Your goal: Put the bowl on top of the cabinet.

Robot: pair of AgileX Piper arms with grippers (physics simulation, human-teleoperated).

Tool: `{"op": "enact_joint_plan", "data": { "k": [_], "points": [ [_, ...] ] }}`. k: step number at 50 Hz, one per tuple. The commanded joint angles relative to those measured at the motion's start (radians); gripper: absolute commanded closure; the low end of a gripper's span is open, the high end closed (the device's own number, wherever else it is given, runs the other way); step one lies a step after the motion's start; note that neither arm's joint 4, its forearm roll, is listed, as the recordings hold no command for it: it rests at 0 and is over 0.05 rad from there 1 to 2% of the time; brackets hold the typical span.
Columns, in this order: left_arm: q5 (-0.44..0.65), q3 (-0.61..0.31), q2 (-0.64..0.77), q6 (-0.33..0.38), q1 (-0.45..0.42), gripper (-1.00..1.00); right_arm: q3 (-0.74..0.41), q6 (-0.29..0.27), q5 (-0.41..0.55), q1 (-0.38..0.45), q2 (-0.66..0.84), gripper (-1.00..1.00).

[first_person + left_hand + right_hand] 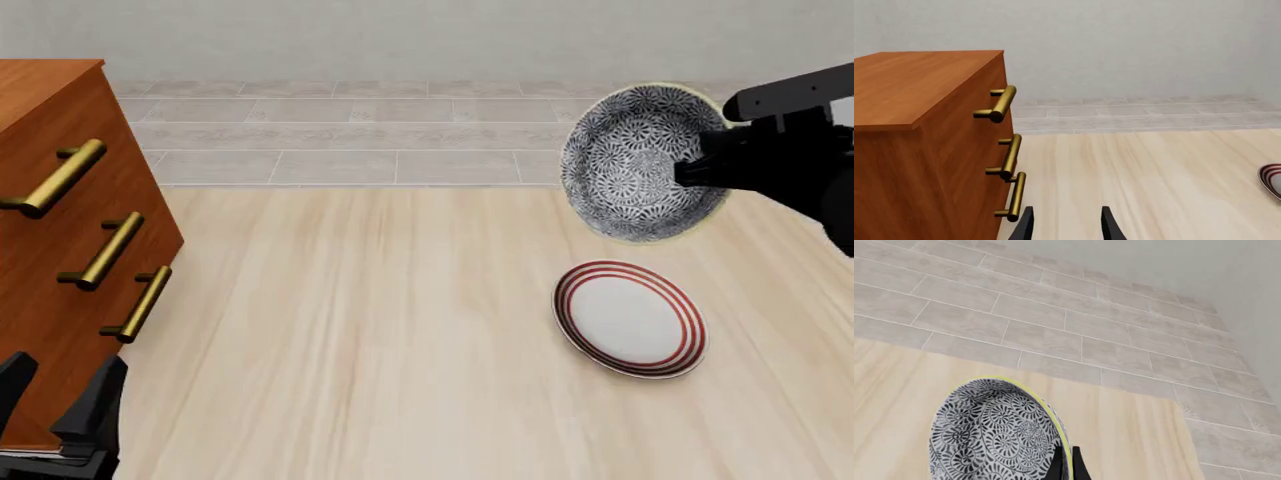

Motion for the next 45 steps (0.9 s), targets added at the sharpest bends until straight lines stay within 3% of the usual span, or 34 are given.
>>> {"op": "enact_joint_plan", "data": {
  "k": [1,27,45],
  "points": [
    [-0.001,0.000,-0.002,-0.002,0.000,-1.00,-0.002,0.009,-0.021,0.076,0.015,1.00],
    [0.013,-0.001,-0.022,-0.006,-0.004,-1.00,-0.014,0.033,-0.045,0.244,0.054,1.00],
    [-0.001,0.000,-0.003,-0.007,-0.008,-1.00,-0.045,0.032,-0.059,0.299,0.105,1.00]
  ]
}}
